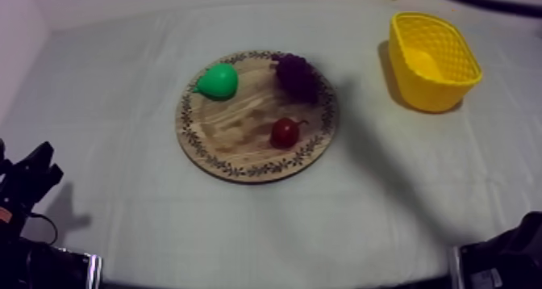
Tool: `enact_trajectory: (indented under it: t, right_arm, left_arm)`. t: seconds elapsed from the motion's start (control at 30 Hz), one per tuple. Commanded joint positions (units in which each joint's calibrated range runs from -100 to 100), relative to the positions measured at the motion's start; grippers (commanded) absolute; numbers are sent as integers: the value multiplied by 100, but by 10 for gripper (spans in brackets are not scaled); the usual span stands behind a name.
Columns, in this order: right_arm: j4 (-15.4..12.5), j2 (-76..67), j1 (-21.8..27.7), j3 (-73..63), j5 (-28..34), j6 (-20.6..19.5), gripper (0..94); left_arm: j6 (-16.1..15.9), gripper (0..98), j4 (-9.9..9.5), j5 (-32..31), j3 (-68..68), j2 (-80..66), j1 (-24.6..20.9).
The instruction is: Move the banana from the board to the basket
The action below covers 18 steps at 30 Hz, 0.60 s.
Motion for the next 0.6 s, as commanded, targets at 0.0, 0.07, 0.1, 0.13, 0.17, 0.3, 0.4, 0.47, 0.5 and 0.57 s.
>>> enact_trajectory:
  t: [0.0,0.07,0.1,0.13,0.17,0.3,0.4,0.47,0.5,0.57]
  right_arm:
    - [67,-171,305,91,-112,-260,64]
    - [162,-235,520,205,-231,-409,64]
    - [209,-255,628,264,-296,-479,64]
    - [261,-270,735,332,-363,-553,65]
    - [317,-275,836,403,-434,-629,66]
    - [506,-224,1203,717,-715,-917,69]
    - [618,-136,1453,930,-917,-1100,71]
    - [687,-59,1592,1064,-1026,-1197,72]
    - [716,-12,1653,1139,-1082,-1237,72]
    - [789,96,1764,1309,-1214,-1334,72]
  left_arm:
    - [1,0,0,1,1,0,2]
    - [0,0,0,1,1,0,2]
    - [-1,0,0,1,1,0,2]
    - [-1,0,0,1,1,0,2]
    - [-1,0,0,1,1,0,2]
    - [-1,0,0,1,1,0,2]
    - [1,0,0,1,1,0,2]
    - [0,0,0,1,1,0,2]
    - [-1,0,0,1,1,0,2]
    - [-1,0,0,1,1,0,2]
